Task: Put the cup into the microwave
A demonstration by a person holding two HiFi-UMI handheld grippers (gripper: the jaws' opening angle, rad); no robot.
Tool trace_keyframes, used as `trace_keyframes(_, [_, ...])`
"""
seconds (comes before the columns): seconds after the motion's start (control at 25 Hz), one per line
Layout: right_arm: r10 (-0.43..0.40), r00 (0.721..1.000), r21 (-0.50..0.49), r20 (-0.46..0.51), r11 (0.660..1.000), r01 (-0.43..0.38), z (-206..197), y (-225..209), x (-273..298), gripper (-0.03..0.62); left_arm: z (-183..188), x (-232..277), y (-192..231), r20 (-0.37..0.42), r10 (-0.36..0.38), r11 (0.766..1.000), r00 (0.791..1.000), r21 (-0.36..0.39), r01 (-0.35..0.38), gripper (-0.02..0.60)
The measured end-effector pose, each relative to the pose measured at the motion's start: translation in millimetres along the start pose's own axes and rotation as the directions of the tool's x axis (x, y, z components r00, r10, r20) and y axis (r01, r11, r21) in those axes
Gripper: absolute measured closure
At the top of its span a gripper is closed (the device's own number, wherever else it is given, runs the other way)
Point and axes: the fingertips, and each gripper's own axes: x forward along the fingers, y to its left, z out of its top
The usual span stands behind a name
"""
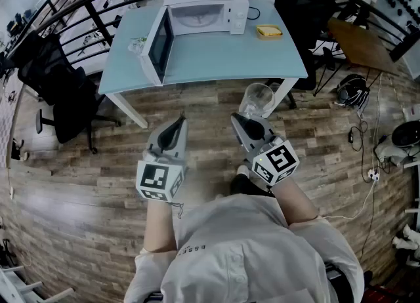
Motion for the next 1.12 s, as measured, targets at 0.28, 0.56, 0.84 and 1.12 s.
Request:
trace_keyframes(0.28, [0.001, 1.0, 0.007, -0.005, 1.0, -0.001, -1.1, -0.3, 3.9, 0.577, 0.5, 0.5, 3.5, 0.002, 0.001, 1.0, 1.0, -0.006, -0.001, 0.578])
trace_keyframes(0.56, [0.022, 1.0, 0.046, 0.006, 0.999, -0.022, -3.3, -6.1, 10.5, 0.577, -3.1, 5.3, 8.4, 0.001, 0.01, 1.0, 1.0, -0.014, -0.01, 0.578])
trace_keyframes(0.84, [0.056, 0.998, 0.054, -0.018, 0.997, -0.055, -19.3, -25.2, 32.2, 0.577, -17.9, 28.7, 20.6, -0.018, 0.028, 0.999, 0.999, -0.025, -0.028, 0.578])
trace_keyframes(1.12, [0.113, 0.993, 0.068, -0.02, 0.991, -0.112, -25.9, -88.3, 84.4, 0.577, -19.1, 97.7, 53.7, -0.031, 0.081, 0.996, 0.996, -0.036, -0.083, 0.578])
